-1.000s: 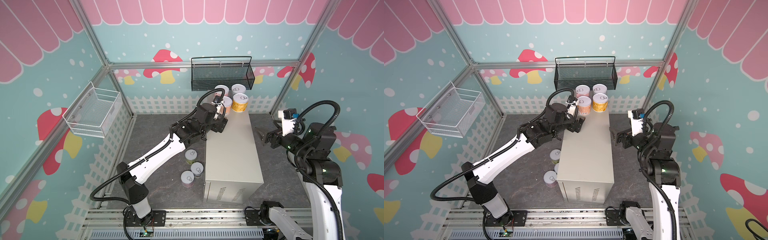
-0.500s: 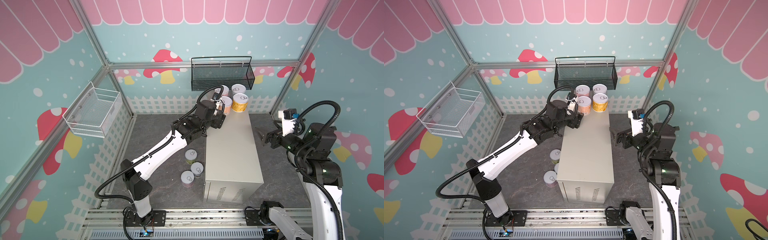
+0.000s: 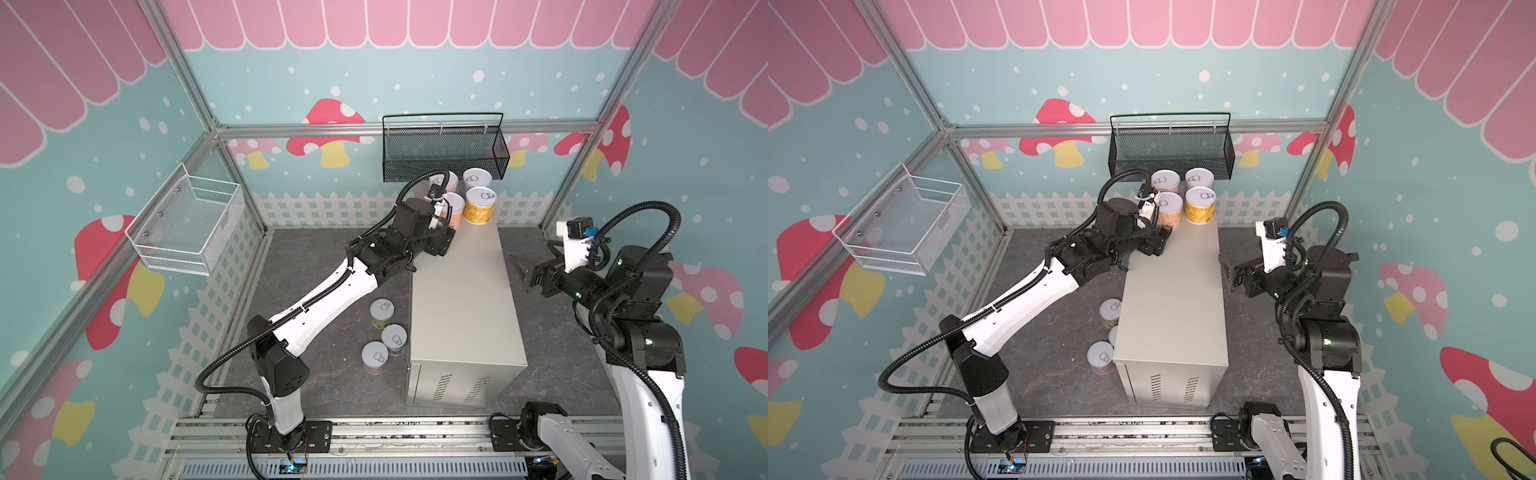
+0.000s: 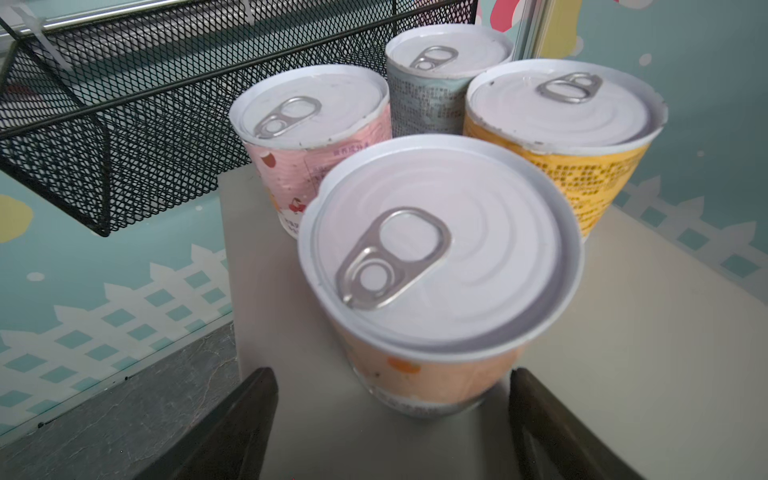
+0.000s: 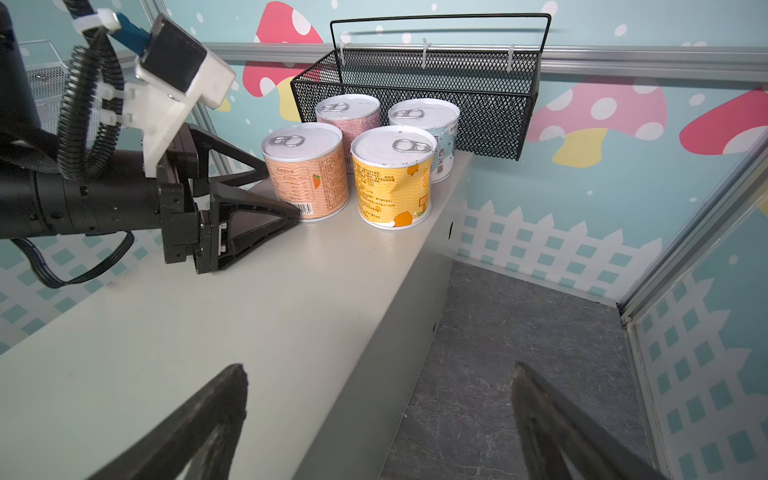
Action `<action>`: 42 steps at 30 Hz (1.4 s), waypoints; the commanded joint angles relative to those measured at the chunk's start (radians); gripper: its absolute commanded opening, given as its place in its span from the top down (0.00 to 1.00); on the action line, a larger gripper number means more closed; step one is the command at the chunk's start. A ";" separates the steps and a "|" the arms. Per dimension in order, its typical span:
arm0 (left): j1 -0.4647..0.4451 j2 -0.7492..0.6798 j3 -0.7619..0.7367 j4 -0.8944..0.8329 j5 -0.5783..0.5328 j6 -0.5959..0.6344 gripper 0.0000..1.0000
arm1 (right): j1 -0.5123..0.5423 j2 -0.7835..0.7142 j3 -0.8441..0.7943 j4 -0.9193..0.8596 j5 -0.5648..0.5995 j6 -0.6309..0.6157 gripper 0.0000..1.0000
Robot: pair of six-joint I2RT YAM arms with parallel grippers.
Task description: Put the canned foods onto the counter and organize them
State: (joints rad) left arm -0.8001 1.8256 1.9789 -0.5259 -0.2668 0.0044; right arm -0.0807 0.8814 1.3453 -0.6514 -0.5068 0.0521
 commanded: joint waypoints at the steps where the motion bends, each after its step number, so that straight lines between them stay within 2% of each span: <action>1: 0.006 0.026 0.034 -0.001 -0.011 -0.006 0.13 | -0.002 -0.006 -0.014 -0.004 -0.009 -0.027 0.00; 24: 0.039 0.089 0.092 -0.011 0.002 -0.023 0.13 | 0.006 -0.017 -0.033 -0.001 0.004 -0.033 0.00; 42: 0.051 0.077 0.083 -0.014 -0.017 -0.029 0.13 | 0.012 -0.021 -0.042 0.000 0.007 -0.037 0.01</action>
State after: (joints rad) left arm -0.7647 1.8946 2.0518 -0.5259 -0.2657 -0.0223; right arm -0.0769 0.8734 1.3159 -0.6510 -0.4976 0.0368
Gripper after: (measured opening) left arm 0.875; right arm 0.995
